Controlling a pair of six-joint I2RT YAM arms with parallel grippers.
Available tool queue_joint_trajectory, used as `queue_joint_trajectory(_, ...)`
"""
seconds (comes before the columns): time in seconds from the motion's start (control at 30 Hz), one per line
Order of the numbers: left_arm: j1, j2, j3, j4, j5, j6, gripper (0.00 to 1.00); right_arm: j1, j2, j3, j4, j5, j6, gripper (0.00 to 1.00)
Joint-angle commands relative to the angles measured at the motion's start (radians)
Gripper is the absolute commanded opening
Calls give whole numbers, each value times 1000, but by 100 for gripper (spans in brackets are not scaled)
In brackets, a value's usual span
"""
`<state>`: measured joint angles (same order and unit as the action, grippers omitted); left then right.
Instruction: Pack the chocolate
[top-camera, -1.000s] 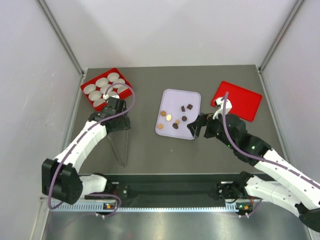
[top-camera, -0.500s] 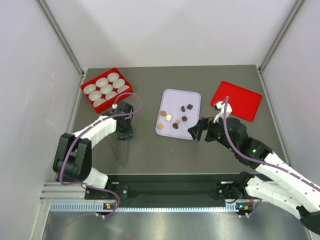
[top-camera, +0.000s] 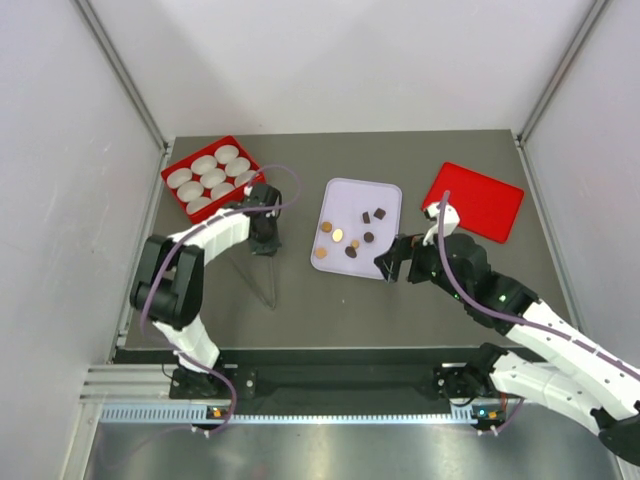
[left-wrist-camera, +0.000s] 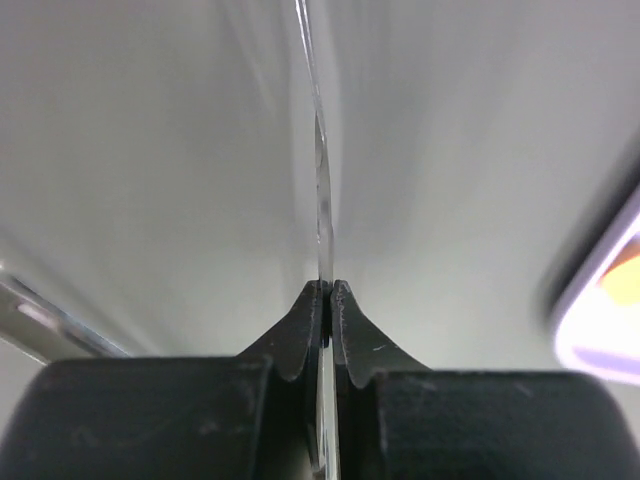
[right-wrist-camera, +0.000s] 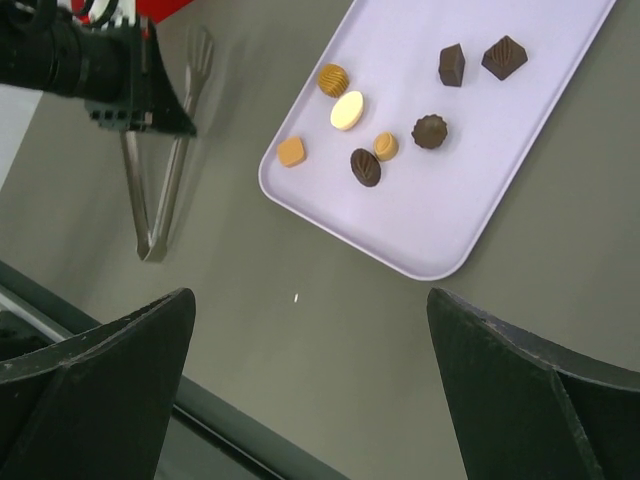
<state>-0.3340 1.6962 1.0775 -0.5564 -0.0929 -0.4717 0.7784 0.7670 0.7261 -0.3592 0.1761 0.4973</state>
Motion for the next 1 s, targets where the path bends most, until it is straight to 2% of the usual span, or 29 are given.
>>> queue_joint_trajectory(0.0, -14, 68, 79, 56, 22, 41, 0, 5, 15, 24, 49, 19, -11, 100)
queue_joint_trajectory(0.17, -23, 115, 105, 82, 53, 74, 2, 5, 17, 29, 48, 22, -6, 100)
queue_joint_trajectory(0.27, -26, 103, 110, 56, 24, 76, 15, 5, 18, 30, 45, 20, -5, 100)
queue_joint_trajectory(0.3, -27, 94, 110, 46, 15, 71, 21, 4, 20, 30, 45, 19, -2, 100)
queue_joint_trajectory(0.33, -27, 80, 114, 32, 4, 67, 38, 5, 20, 30, 42, 19, -2, 100)
queue_joint_trajectory(0.37, -28, 41, 116, 7, -19, 53, 45, 5, 21, 32, 42, 16, 0, 100)
queue_joint_trajectory(0.43, -28, -6, 127, -25, -50, 33, 73, 5, 25, 32, 40, 11, 0, 99)
queue_joint_trajectory(0.5, -28, -78, 131, -65, -59, 13, 83, 5, 25, 33, 39, 10, 0, 99)
queue_joint_trajectory(0.53, -28, -122, 130, -82, -64, 1, 93, 5, 25, 32, 37, 10, 1, 100)
queue_joint_trajectory(0.57, -30, -145, 125, -106, -82, -33, 96, 5, 23, 33, 36, 8, 1, 100)
queue_joint_trajectory(0.73, -34, -303, -13, -123, -117, -122, 99, 5, 26, 44, 28, 10, -11, 100)
queue_joint_trajectory(0.97, -39, -398, -200, -54, -110, -179, 99, 5, 29, 58, 20, -3, -16, 100)
